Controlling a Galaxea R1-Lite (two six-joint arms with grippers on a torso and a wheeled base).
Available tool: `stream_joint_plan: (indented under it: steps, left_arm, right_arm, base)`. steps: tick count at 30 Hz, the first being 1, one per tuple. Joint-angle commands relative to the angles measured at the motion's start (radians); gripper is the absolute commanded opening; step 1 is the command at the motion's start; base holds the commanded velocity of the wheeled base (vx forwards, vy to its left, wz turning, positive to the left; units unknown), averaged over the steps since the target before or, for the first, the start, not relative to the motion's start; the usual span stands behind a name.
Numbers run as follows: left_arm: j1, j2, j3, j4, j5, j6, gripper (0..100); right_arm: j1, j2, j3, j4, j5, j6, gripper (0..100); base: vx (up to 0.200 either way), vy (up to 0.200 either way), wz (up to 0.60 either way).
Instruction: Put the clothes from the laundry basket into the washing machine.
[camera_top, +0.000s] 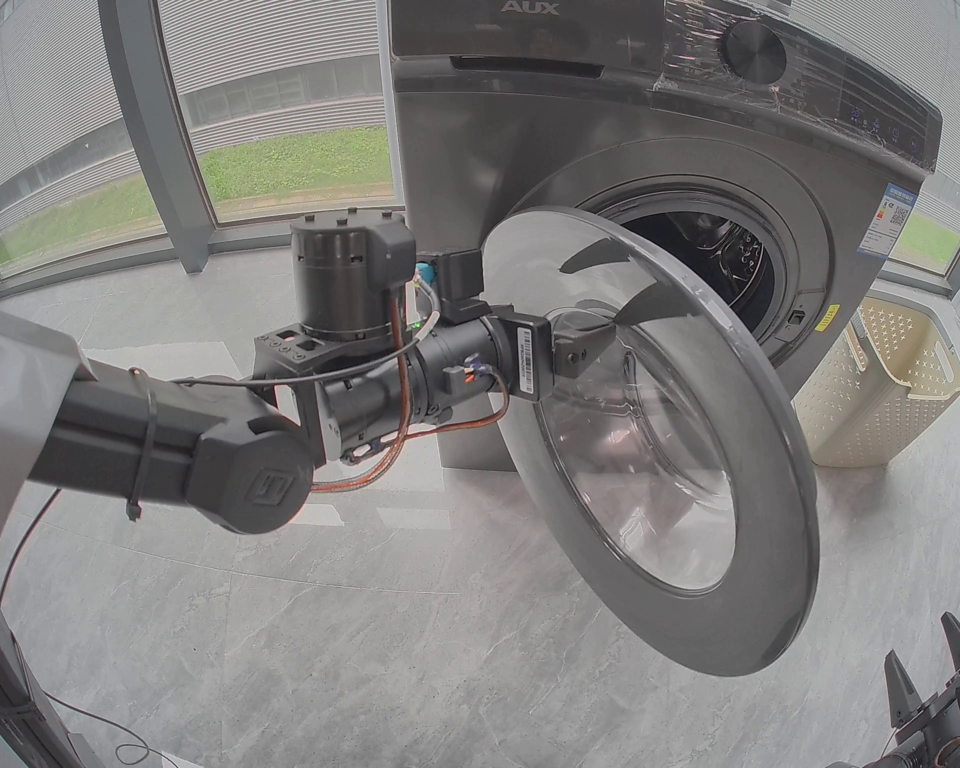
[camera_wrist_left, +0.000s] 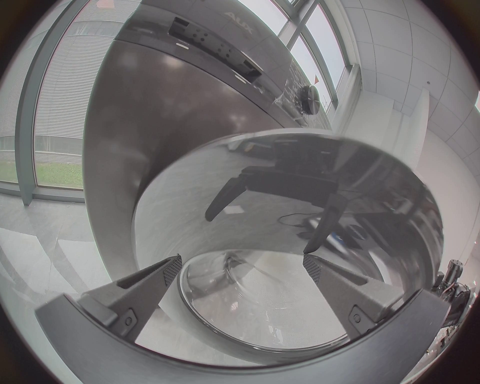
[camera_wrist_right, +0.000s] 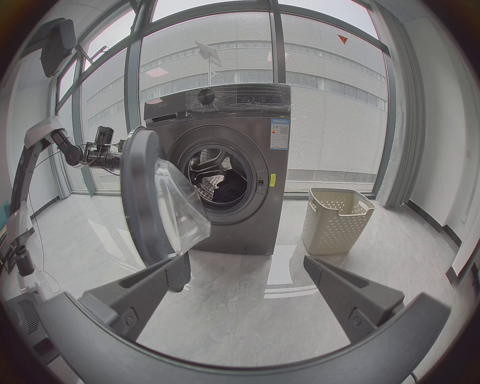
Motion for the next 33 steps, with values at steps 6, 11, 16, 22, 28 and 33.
stream_joint_plan:
  steps: [6,11,16,22,28,33]
  left_arm:
    - [-0.002,0.050,-0.131,0.013,0.062,-0.046,100]
    - [-0.005,0.062,-0.152,0.015,0.065,-0.054,100]
    - [-0.005,0.088,-0.183,0.013,0.071,-0.055,100]
    - [-0.014,0.162,-0.295,-0.019,0.184,-0.078,100]
    - [-0.017,0.159,-0.292,-0.016,0.193,-0.089,100]
    - [-0.043,0.013,-0.068,-0.015,0.192,-0.089,100]
  right_arm:
    - [0.000,-0.007,0.018,0.000,0.000,-0.001,100]
    - [0.000,-0.007,0.018,0.000,0.000,-0.001,100]
    - [0.001,-0.007,0.018,0.000,0.000,-0.001,100]
    - [0.001,-0.007,0.018,0.000,0.000,-0.001,100]
    - [0.001,-0.007,0.018,0.000,0.000,0.002,100]
    - [0.000,-0.007,0.018,0.000,0.000,0.006,100]
  base:
    - [0.000,0.000,0.00]
    - [0.000,0.000,0.00]
    - [0.000,0.000,0.00]
    - [0.000,0.000,0.00]
    - [0.000,0.000,0.00]
    - [0.000,0.000,0.00]
